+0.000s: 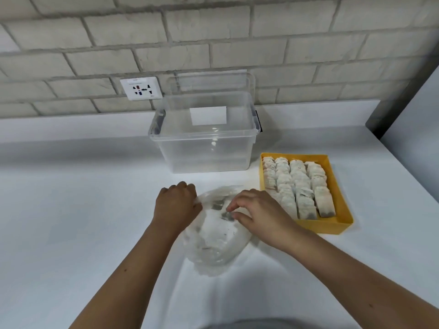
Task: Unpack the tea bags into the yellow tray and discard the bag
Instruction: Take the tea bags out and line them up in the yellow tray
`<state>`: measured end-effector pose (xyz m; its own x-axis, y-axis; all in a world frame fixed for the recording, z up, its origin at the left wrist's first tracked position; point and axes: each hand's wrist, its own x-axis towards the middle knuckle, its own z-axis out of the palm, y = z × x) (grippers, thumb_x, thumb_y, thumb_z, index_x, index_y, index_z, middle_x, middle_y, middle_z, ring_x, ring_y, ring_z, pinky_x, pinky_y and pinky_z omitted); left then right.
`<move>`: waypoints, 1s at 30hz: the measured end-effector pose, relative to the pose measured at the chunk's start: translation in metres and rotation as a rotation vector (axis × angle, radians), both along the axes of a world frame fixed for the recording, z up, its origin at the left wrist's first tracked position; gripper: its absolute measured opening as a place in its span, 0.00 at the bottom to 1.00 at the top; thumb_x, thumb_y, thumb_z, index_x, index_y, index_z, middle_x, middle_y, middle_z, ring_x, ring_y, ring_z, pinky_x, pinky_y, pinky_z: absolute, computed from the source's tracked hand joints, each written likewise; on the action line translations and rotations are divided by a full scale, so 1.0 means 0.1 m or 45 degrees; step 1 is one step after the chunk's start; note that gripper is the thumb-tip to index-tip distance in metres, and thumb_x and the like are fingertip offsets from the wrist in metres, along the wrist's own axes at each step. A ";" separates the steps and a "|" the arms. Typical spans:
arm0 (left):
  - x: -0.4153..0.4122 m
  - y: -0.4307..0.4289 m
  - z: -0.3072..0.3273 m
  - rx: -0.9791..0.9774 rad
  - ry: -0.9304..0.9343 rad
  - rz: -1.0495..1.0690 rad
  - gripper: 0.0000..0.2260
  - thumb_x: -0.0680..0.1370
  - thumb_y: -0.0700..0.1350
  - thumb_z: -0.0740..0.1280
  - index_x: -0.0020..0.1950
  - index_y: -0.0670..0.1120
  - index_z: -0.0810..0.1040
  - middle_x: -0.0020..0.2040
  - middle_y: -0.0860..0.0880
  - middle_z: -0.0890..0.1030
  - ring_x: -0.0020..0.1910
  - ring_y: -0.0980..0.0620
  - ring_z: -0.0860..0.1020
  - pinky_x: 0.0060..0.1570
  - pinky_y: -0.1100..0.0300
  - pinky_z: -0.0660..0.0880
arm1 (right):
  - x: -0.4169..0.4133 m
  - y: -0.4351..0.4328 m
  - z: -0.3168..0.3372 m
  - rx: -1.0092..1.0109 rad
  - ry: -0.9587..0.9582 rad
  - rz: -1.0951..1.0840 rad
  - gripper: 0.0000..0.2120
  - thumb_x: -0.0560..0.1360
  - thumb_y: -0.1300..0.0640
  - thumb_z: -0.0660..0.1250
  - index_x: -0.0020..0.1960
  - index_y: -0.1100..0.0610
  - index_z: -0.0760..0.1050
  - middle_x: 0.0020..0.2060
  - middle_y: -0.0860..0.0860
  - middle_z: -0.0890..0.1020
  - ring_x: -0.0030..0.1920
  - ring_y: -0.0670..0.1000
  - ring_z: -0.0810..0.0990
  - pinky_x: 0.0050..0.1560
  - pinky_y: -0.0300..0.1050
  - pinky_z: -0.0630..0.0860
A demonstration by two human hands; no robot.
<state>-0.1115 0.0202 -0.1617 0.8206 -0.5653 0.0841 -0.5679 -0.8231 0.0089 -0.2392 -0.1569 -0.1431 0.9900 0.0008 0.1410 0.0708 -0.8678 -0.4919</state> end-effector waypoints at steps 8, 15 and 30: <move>-0.01 -0.02 0.03 -0.263 0.236 -0.328 0.19 0.72 0.31 0.61 0.52 0.55 0.71 0.67 0.57 0.71 0.32 0.46 0.72 0.30 0.58 0.67 | 0.23 0.26 -0.35 -0.217 0.369 0.156 0.09 0.79 0.57 0.60 0.54 0.57 0.78 0.59 0.51 0.79 0.60 0.56 0.76 0.53 0.48 0.74; 0.11 -0.02 0.10 -0.364 0.164 -0.166 0.25 0.75 0.32 0.62 0.57 0.61 0.82 0.73 0.53 0.71 0.45 0.45 0.82 0.39 0.58 0.74 | 0.35 0.23 -0.35 -0.096 0.487 -0.027 0.38 0.78 0.51 0.65 0.79 0.57 0.48 0.78 0.52 0.55 0.74 0.55 0.63 0.70 0.47 0.66; -0.04 -0.17 0.08 -0.148 0.130 -0.082 0.31 0.77 0.34 0.59 0.75 0.60 0.66 0.76 0.53 0.63 0.54 0.48 0.79 0.39 0.59 0.69 | 0.54 0.14 -0.41 -0.043 0.484 -0.045 0.27 0.78 0.55 0.63 0.75 0.55 0.60 0.76 0.52 0.59 0.73 0.54 0.64 0.70 0.44 0.64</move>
<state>-0.1155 0.0029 -0.1539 0.7904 -0.6085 0.0702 -0.6109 -0.7749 0.1622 -0.1854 -0.1425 -0.1846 0.9712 -0.0362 -0.2357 -0.1417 -0.8826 -0.4483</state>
